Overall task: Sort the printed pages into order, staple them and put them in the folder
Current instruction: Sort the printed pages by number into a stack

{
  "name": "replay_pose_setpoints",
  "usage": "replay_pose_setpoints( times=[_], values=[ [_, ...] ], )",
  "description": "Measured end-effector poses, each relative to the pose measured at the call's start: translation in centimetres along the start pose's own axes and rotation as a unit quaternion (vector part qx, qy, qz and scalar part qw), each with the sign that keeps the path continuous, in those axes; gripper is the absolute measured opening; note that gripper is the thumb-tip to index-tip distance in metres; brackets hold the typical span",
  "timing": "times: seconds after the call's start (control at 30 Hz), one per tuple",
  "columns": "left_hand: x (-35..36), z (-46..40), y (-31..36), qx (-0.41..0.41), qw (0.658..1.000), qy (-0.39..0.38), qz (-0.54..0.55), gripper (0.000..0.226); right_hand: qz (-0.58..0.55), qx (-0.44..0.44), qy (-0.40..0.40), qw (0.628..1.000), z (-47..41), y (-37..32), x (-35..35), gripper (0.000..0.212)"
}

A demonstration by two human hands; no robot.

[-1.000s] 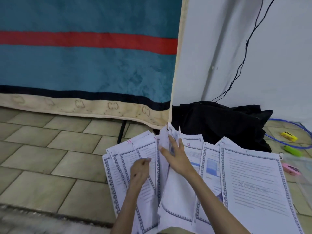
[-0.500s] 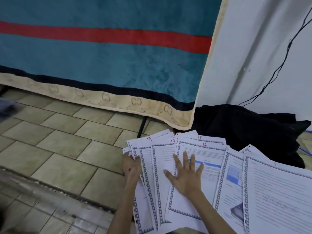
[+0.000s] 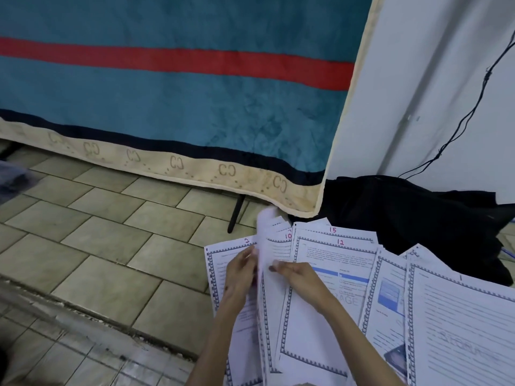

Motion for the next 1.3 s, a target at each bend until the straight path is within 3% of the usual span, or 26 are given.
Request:
replay_pose_setpoints(
  times=[0.1,0.17,0.27,0.33,0.4,0.43,0.5,0.6,0.63,0.73,0.77,0.83,0.87,0.93,0.97,1.0,1.07,1.1,1.17,1.23,1.3],
  values=[
    [-1.6,-0.7,0.1,-0.073,0.992,-0.001,0.099,0.053,0.211,-0.025,0.015,0.977,0.6,-0.2,1.3,0.059],
    [-2.5,-1.3,-0.1,-0.084,0.990,0.003,0.113,0.044,0.293,-0.046,0.028,0.955,0.8,-0.2,2.6,0.068],
    [-3.1,-1.6,-1.0,-0.089,0.994,0.040,0.048,0.029,0.325,-0.044,0.051,0.943,0.9,-0.3,3.8,0.064],
    [-3.0,-1.7,-1.4,-0.091,0.993,0.047,0.062,0.026,0.296,-0.032,0.070,0.952,0.7,-0.4,3.7,0.049],
    [-2.9,-1.6,-1.2,-0.086,0.992,0.063,0.068,0.021,0.232,-0.028,0.106,0.967,0.5,-0.6,3.0,0.012],
    [-2.8,-1.7,-1.1,-0.081,0.992,0.069,0.062,0.022,0.198,-0.027,0.116,0.973,0.5,-0.7,2.5,0.009],
    [-2.7,-1.7,-1.0,-0.064,0.994,0.079,0.046,0.028,0.114,-0.018,0.116,0.987,0.3,-0.5,1.4,0.022],
    [-2.1,-1.3,-0.6,-0.033,0.994,0.107,0.020,0.038,0.019,-0.017,0.112,0.993,0.2,-0.8,0.1,0.017],
    [-1.7,-1.0,-0.4,-0.020,0.993,0.116,0.001,0.040,0.035,-0.011,0.091,0.995,0.2,-0.8,0.0,0.028],
    [-0.6,-0.2,0.9,-0.005,0.995,0.096,-0.036,0.036,0.189,-0.015,0.002,0.982,0.5,-0.7,1.6,0.096],
    [-0.6,-0.1,1.4,-0.032,0.997,0.055,-0.040,0.044,0.216,-0.030,-0.003,0.976,0.6,-0.7,2.2,0.101],
    [-1.5,-0.1,1.6,-0.111,0.992,-0.042,0.030,0.073,0.205,-0.035,0.016,0.978,0.3,-0.9,2.4,0.084],
    [-2.1,-0.4,1.5,-0.115,0.990,-0.063,0.058,0.075,0.163,-0.030,0.020,0.986,0.0,-0.9,2.0,0.066],
    [-3.2,-0.5,1.2,-0.022,0.998,-0.053,0.002,0.044,0.059,-0.008,0.008,0.998,-0.3,-0.9,0.9,0.033],
    [-3.5,-0.3,1.1,0.031,0.998,-0.041,-0.040,0.023,0.029,0.000,0.001,1.000,-0.4,-0.8,0.5,0.035],
    [-3.4,0.1,1.2,0.066,0.995,-0.042,-0.056,0.017,0.027,-0.002,-0.018,0.999,-0.2,-1.0,0.3,0.049],
    [-2.5,0.6,1.0,0.094,0.987,-0.098,-0.089,0.027,0.082,-0.012,-0.066,0.994,0.1,-1.2,0.5,0.080],
    [-1.8,0.8,1.1,0.086,0.983,-0.130,-0.095,0.028,0.104,-0.025,-0.078,0.991,0.2,-1.3,0.6,0.080],
    [-1.3,1.0,1.3,0.055,0.985,-0.147,-0.073,0.025,0.093,-0.043,-0.063,0.993,0.1,-1.5,0.0,0.044],
    [-1.9,0.2,1.2,0.086,0.987,-0.034,-0.129,0.024,0.034,-0.018,-0.034,0.999,-0.1,-1.3,-1.0,0.012],
    [-3.4,-0.5,0.8,0.120,0.936,0.132,-0.303,0.032,0.016,0.005,-0.032,0.999,-0.1,-1.2,-1.6,0.009]
  ],
)
Point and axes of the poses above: each hand's wrist, its own z-axis away from the middle knuckle, its own x-axis out of the palm, y = z × x, the point moved 1 cm from there along -z, towards the middle knuckle, and after that the axes turned 13 degrees about y, right-handed, at the moved point
